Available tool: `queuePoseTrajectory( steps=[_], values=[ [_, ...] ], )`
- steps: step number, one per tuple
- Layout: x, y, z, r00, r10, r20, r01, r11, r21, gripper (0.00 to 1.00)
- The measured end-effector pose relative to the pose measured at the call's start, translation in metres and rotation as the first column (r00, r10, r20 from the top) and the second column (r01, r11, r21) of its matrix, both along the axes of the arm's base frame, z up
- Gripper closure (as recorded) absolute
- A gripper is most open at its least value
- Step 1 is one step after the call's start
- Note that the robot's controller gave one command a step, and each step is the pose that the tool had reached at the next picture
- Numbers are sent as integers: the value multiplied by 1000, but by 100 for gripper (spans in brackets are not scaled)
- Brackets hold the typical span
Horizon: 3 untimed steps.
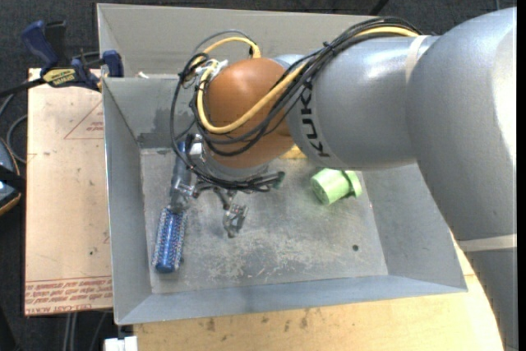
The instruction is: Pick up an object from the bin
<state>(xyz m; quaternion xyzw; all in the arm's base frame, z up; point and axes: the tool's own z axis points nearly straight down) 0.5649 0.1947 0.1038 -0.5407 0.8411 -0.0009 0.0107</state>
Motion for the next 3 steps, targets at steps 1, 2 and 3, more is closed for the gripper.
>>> queuePoseTrajectory(
  steps=[1,2,3],
  values=[
    [12,58,-26,938,347,-15,-347,938,-9,0],
    [11,59,-25,938,345,-20,-345,939,-6,100],
    [-7,56,125,930,367,-10,-367,930,-8,100]
  ],
)
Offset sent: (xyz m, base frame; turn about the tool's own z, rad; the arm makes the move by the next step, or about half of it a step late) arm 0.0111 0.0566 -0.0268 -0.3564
